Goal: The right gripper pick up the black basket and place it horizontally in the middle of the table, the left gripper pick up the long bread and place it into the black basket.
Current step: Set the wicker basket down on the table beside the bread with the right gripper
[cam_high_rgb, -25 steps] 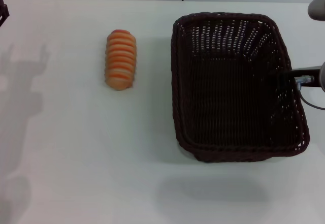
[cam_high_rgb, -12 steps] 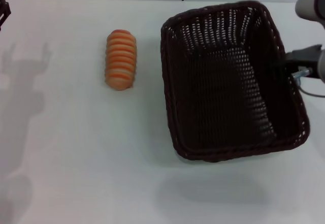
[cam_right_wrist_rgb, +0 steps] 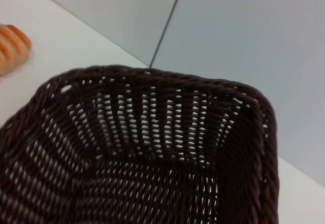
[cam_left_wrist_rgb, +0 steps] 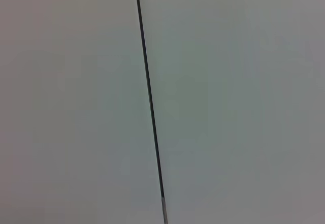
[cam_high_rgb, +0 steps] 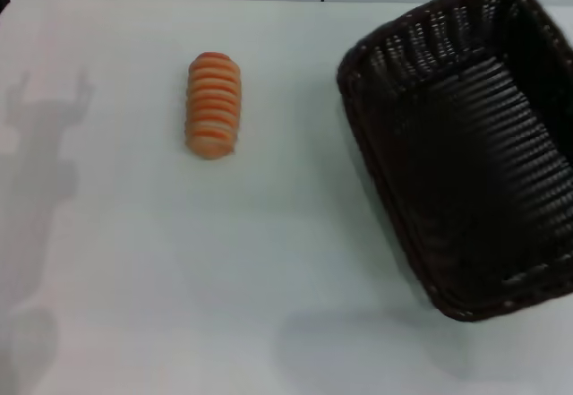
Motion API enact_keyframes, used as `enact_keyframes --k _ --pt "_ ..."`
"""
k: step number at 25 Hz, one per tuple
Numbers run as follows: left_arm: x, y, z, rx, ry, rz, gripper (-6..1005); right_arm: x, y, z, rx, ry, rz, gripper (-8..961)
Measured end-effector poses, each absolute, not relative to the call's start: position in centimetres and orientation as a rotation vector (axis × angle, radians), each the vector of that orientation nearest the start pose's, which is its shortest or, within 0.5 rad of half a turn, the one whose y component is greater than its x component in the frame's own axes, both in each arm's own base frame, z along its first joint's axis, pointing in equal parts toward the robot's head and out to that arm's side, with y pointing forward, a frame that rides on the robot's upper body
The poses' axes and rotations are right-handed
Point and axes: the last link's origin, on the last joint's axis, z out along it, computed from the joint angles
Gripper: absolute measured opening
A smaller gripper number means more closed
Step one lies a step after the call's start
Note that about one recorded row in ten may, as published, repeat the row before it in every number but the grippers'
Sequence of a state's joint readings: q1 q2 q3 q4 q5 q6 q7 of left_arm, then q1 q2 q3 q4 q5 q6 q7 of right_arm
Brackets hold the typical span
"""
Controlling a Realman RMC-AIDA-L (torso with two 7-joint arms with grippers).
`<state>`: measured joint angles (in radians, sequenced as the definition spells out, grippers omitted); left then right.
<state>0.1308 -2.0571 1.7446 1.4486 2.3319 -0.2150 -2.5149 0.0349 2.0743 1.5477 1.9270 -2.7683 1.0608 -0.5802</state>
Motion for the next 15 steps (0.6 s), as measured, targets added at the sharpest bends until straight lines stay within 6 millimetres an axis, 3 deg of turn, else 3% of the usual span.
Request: enact_keyframes --k 1,6,15 --pt "-26.9 31.7 7.8 -1.476 -0.589 -0.448 860 20.4 31.0 8.0 -2.157 0.525 -0.140 218" --pt "-26.5 31.7 7.7 -1.486 -0.598 -0.458 861 21.4 32.0 10.8 -2.215 0.506 -0.101 215" --pt "-26.6 31.4 7.3 -1.490 -0.619 -0.466 861 22.2 34.6 12.6 -2.345 0.424 -0.140 193"
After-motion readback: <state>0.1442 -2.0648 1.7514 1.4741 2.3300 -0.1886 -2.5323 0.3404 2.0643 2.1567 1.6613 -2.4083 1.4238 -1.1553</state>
